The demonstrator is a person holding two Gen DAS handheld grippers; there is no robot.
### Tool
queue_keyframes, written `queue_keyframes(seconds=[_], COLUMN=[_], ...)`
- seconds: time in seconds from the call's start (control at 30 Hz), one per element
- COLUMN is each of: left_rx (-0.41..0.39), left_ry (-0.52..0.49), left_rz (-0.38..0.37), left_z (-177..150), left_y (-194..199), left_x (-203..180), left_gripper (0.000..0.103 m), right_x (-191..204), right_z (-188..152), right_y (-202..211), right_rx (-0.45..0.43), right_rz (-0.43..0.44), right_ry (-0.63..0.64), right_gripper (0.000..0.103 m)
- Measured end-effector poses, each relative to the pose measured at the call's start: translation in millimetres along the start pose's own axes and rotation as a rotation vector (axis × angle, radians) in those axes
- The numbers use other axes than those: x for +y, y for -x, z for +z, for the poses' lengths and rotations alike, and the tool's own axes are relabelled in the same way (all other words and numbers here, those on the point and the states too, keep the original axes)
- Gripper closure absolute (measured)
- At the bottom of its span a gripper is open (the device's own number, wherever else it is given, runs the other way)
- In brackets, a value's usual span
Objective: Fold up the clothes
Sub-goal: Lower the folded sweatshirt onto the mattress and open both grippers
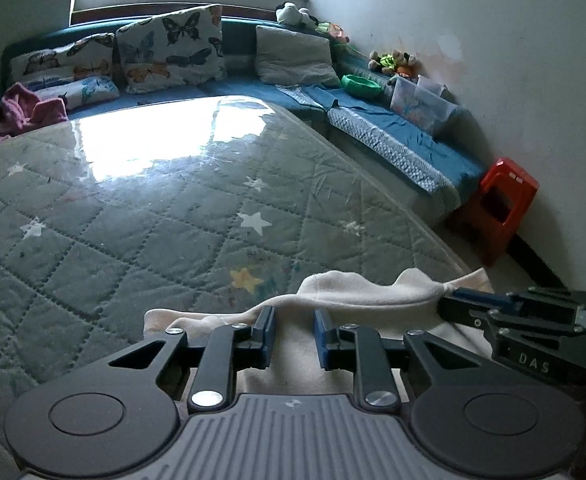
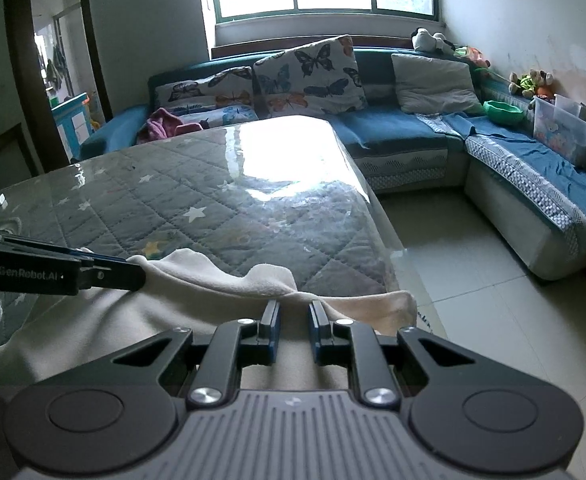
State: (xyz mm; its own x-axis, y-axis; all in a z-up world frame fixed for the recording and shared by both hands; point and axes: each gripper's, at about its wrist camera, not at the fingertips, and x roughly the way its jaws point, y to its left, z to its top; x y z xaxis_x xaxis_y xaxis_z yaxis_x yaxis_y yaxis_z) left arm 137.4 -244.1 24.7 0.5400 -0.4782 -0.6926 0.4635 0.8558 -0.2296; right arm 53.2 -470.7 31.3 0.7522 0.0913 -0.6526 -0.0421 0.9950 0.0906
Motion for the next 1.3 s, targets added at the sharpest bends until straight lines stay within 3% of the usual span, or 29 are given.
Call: queue_keyframes(seconds=[0.37,0.53,0.83,0.97,1.07,1.3], left_rx=[-0.029,-0.049,-0.064,-0.069,-0.097,-0.104], left_ry=[0.011,0.034,0.032,0.053,0.063,0.027], left_rz=[0.023,0.032,0.088,0.099,0.092,0.021], left_z=[-14,-24,-41,-41,-39,-54], left_y=[31,43,52,57,65,79], left_x=[14,25,32,37,35,17], left_gripper=[0.080,0.080,0.078,0.077,0.079,0.079], right_x=[52,72,99,102,91,53], right_z=[-13,-30,-56,-59,-52,-59], right_y=[26,39,58,67,78,86], right_rx=[0.001,-0.010,-0.024,-0.031,-0.062,-0.042], right_rz=[0.120,0.135,0.144,0.139,0.123,0.022], right_ry=[0.139,0.186,0.253,0.279,0.227,0.123], right_gripper=[0.080,0.071,0.071,0.071,0.070,0.070])
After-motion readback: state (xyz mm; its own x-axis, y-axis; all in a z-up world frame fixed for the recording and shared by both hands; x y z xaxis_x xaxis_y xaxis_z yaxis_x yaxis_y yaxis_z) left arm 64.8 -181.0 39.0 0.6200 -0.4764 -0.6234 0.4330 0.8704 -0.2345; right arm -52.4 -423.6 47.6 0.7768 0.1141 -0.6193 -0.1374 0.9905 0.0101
